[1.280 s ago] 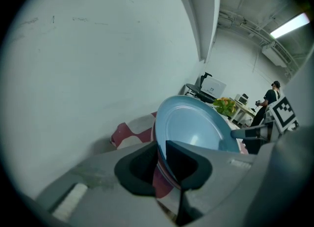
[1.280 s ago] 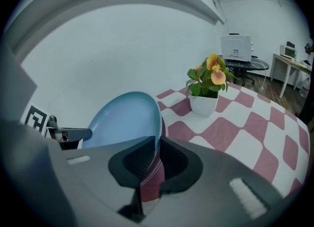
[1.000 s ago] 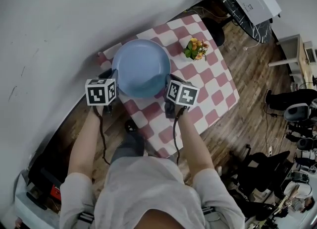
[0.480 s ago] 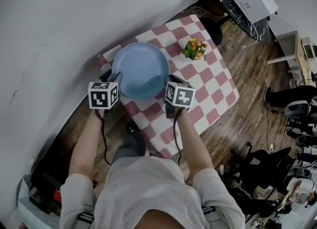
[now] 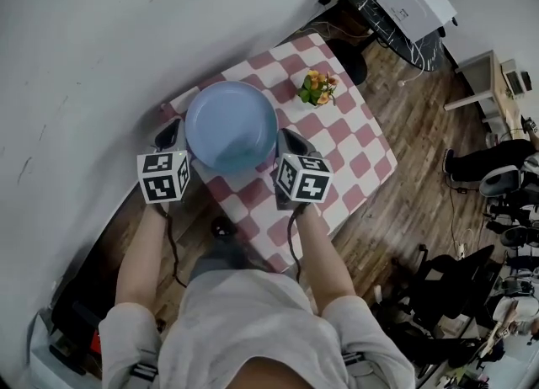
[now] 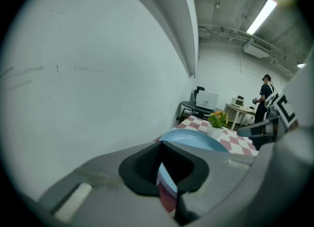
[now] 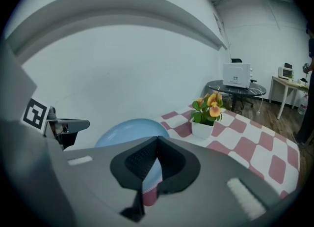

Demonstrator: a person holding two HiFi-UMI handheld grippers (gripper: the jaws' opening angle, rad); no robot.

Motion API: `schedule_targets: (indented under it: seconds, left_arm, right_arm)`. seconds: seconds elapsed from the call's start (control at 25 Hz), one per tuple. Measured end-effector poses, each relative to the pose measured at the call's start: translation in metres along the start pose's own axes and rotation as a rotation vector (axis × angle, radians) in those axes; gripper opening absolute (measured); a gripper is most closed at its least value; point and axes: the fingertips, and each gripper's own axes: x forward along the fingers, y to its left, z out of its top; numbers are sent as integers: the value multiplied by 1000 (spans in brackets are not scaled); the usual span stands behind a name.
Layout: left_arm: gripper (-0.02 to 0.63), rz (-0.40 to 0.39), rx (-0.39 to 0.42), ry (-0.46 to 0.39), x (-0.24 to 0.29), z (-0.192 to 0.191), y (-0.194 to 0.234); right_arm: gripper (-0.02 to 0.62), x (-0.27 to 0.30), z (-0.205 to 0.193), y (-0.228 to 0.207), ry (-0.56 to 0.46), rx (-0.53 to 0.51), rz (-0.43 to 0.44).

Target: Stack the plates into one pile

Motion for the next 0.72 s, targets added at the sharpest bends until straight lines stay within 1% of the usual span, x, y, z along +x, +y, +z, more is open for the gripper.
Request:
schedule_targets:
  seconds: [0.12,0.2,0.36,0.48,0.6,0.72]
  left_arm:
    - [6,-7,1,-68,-19,19,-8]
    - [6,-18,20,-117,-33,33,-18]
    - [6,-68,74,-204,-61,57,-48]
    - [6,-93,85,-267,-85,72,-71]
    - [6,-92,77,-335,-109,86,-88]
    - [6,-76,74,-394,-132,93,-102]
  right_arm:
    - [3,-22,17,6,-82,-10,26]
    - [3,-39,30,11,-138,-22,44]
    - [2,-74,50,20,-242,-67,74]
    - [2,-103,61,27,-303,-111,93]
    - [2,-131,66,31,-347,-144,113]
    - [2,-158,69,29,-384,-151,130]
